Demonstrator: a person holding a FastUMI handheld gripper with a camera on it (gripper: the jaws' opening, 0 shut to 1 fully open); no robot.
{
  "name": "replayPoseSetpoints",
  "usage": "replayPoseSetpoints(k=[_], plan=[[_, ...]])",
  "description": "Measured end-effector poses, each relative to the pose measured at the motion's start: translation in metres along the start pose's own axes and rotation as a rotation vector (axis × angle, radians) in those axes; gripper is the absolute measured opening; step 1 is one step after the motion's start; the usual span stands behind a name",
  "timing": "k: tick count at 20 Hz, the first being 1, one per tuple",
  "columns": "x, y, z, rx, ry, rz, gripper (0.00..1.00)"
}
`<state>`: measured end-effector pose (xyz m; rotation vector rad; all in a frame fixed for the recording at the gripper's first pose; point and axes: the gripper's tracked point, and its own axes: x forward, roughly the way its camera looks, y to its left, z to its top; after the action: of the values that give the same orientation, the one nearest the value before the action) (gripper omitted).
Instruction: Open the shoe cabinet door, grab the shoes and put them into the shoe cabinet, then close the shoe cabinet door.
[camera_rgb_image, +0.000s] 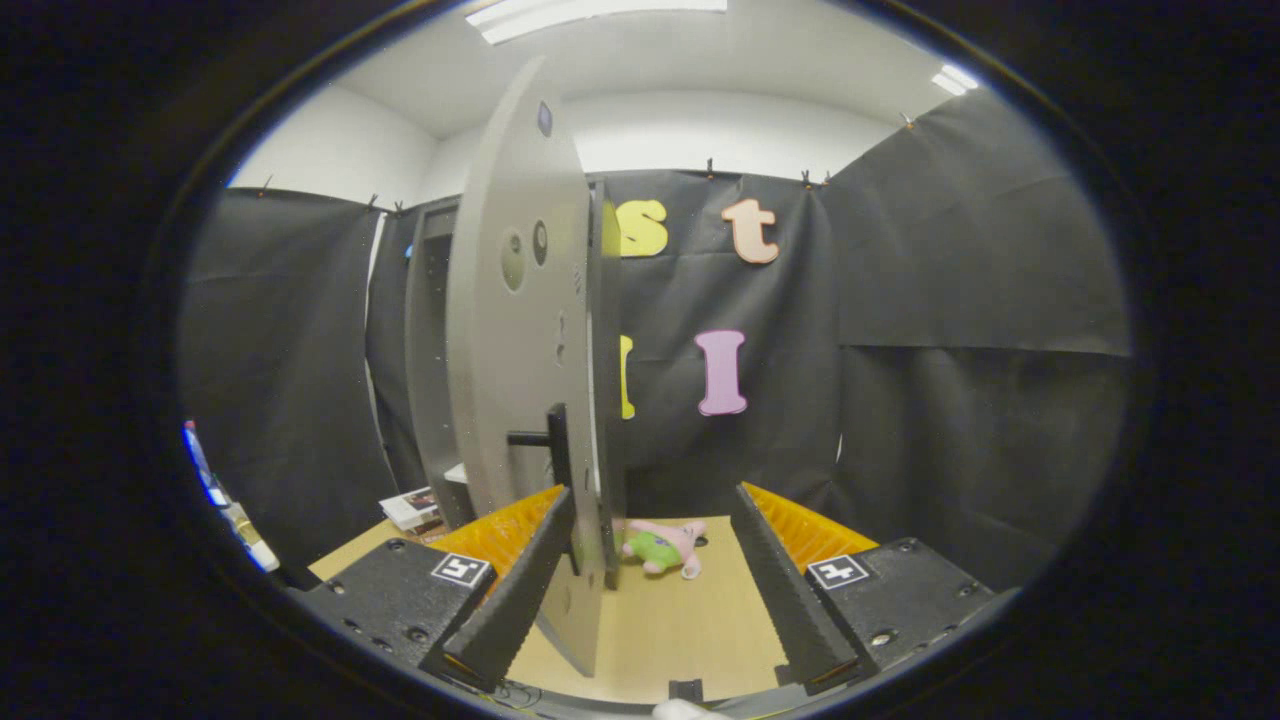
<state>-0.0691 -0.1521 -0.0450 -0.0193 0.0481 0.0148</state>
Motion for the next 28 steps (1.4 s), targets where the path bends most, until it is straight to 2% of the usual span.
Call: replayPoseSetpoints(k=[4, 6, 10, 13, 17, 23, 28], plan=[[0.034, 0.001, 0.0, 0.024, 0.027, 0.038, 1.0], [0.036, 0.004, 0.002, 0.02, 0.023, 0.063, 1.0], [0.036, 0.004, 0.004, -0.026, 0.022, 0.049, 0.98], [0.037, 0.013, 0.001, -0.005, 0.045, 0.058, 0.95], [0.034, 0.028, 0.004, -0.018, 0.047, 0.013, 0.92], [0.028, 0.072, 0.001, 0.007, 0.062, -0.033, 0.92], [0.032, 0.127, 0.0, 0.012, 0.062, -0.035, 0.92]])
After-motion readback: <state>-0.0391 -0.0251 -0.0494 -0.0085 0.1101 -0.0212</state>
